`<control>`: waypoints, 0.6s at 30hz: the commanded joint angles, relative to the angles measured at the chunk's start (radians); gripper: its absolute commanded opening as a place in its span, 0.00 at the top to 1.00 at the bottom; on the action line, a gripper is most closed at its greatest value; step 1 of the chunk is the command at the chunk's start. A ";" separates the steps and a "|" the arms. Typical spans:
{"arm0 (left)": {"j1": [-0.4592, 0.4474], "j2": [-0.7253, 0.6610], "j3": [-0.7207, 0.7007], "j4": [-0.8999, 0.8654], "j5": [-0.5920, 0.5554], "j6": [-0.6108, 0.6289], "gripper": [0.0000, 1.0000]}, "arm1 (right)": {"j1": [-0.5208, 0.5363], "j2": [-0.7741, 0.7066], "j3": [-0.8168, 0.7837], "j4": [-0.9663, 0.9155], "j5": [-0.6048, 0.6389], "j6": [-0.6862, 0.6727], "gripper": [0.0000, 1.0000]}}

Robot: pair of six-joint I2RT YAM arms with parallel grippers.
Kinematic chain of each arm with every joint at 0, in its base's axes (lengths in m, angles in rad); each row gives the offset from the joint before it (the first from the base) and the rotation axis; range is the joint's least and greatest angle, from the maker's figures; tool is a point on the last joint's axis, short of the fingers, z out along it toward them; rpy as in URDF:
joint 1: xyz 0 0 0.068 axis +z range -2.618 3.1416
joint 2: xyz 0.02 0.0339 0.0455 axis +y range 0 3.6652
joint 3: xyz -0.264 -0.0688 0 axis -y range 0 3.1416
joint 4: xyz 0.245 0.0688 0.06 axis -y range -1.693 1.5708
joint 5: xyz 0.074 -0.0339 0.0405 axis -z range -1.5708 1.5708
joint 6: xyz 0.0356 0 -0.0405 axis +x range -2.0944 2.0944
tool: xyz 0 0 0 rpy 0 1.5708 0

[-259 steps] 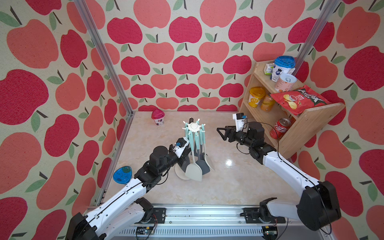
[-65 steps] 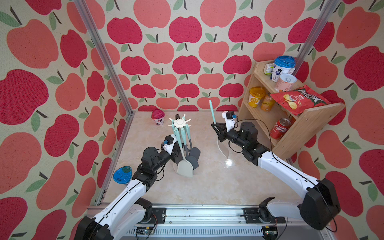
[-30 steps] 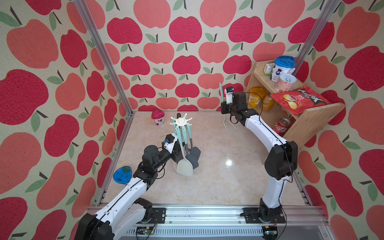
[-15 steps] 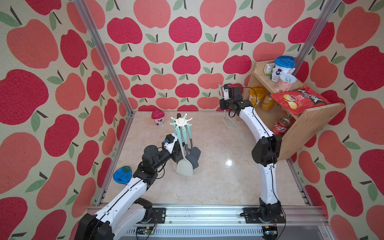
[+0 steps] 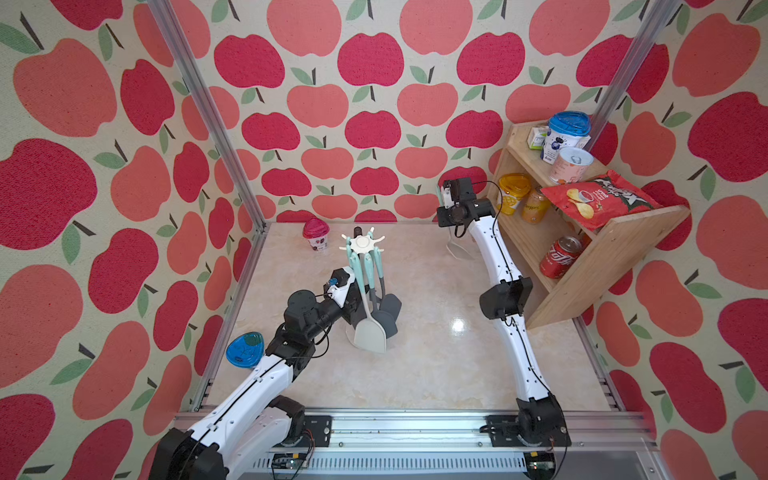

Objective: Take the spatula off the kitchen utensil rack
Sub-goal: Place the spatula at the center of the board.

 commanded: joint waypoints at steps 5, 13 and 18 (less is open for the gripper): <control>0.010 0.043 -0.022 -0.178 -0.038 0.070 1.00 | -0.022 0.052 0.057 -0.152 0.022 0.002 1.00; 0.008 0.043 -0.026 -0.176 -0.042 0.076 1.00 | -0.030 0.090 0.058 -0.194 0.046 -0.001 1.00; 0.007 0.041 -0.026 -0.179 -0.041 0.077 1.00 | -0.052 0.113 0.057 -0.222 0.008 0.024 1.00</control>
